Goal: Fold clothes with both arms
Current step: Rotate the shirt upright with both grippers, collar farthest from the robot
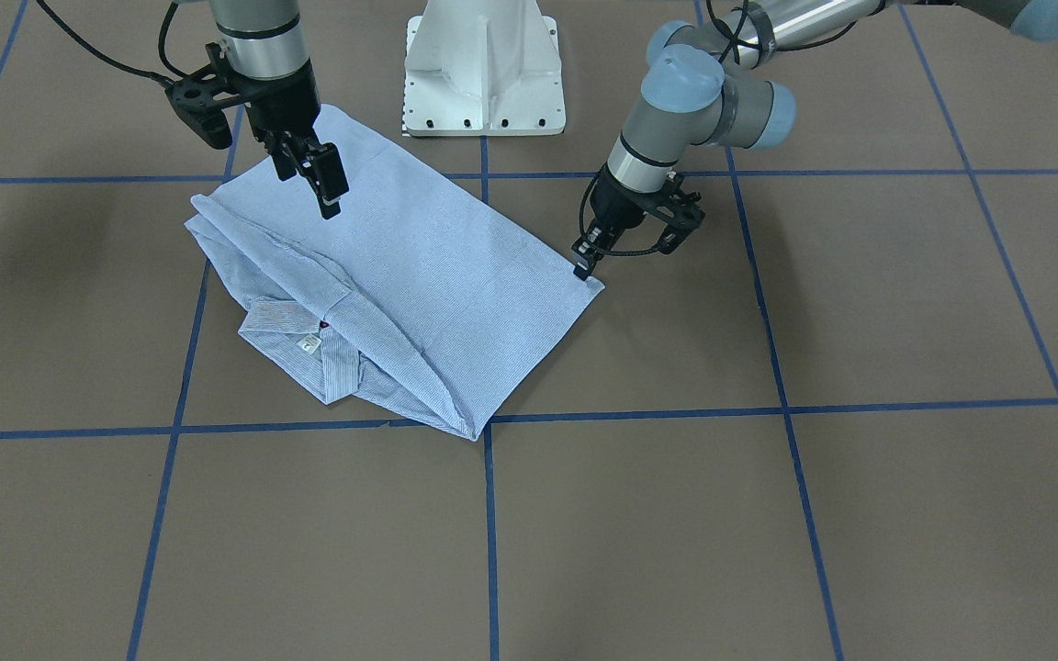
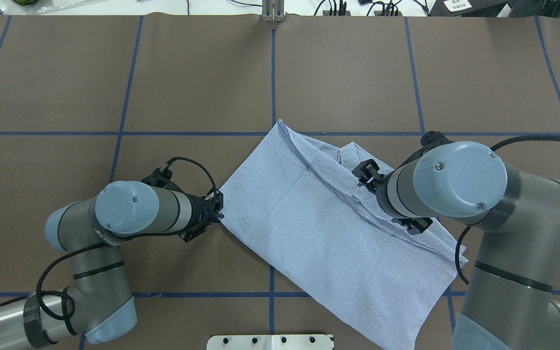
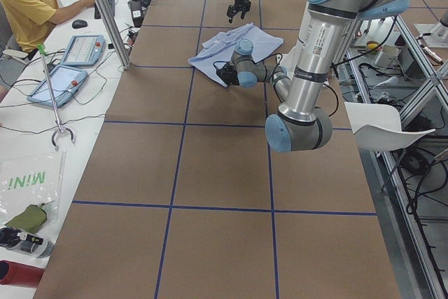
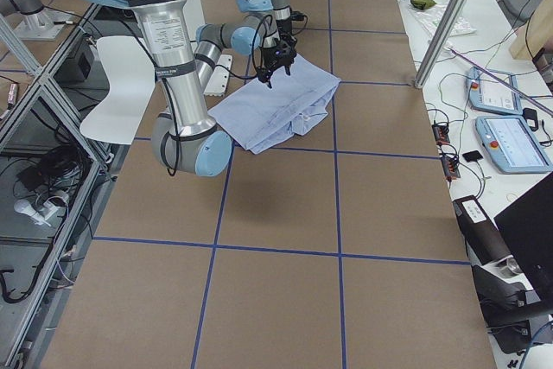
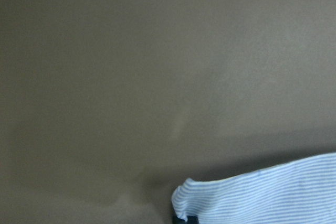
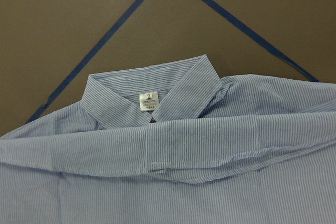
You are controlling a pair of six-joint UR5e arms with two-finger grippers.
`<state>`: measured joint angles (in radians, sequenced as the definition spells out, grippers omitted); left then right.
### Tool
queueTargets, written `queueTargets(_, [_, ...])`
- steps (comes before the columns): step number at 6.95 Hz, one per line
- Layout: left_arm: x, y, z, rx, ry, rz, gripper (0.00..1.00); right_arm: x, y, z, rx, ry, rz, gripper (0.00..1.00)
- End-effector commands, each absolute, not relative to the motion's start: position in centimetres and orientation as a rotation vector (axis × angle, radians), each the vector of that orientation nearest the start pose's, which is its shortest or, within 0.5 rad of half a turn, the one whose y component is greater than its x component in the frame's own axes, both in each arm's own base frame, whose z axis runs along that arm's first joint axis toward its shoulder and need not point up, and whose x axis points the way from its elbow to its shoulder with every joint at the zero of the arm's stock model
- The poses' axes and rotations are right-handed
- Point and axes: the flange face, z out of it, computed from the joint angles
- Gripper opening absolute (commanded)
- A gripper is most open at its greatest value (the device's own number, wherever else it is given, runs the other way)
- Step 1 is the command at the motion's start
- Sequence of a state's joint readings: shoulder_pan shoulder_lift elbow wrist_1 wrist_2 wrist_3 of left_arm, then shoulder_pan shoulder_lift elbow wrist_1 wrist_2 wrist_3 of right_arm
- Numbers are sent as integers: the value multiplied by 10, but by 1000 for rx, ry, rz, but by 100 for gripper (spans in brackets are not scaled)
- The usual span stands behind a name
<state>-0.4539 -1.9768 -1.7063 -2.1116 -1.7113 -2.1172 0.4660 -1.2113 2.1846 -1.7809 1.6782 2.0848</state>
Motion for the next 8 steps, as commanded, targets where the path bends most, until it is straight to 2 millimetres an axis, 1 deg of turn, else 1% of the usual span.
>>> queueTargets(1, [479, -444, 314, -5, 1088, -731, 0, -402, -339, 238, -126, -788, 889, 100])
queueTargets(2, [466, -477, 319, 63, 1074, -716, 0, -402, -339, 237, -126, -791, 888, 100])
queueTargets(3, [465, -533, 316, 127, 1041, -722, 0, -402, -339, 238, -126, -789, 889, 100])
queueTargets(4, [467, -586, 318, 180, 1046, -726, 0, -402, -340, 238, -123, -789, 889, 100])
queueTargets(5, [477, -632, 326, 217, 1075, -737, 0, -401, -342, 239, -118, -787, 892, 100])
queueTargets(6, [484, -666, 321, 241, 1072, -739, 0, -407, -344, 239, -115, -784, 891, 100])
queueTargets(7, [482, -676, 320, 260, 1057, -722, 2, -419, -349, 228, -112, -796, 888, 100])
queueTargets(8, [480, -677, 321, 268, 1052, -710, 46, -430, -354, 219, -111, -804, 884, 100])
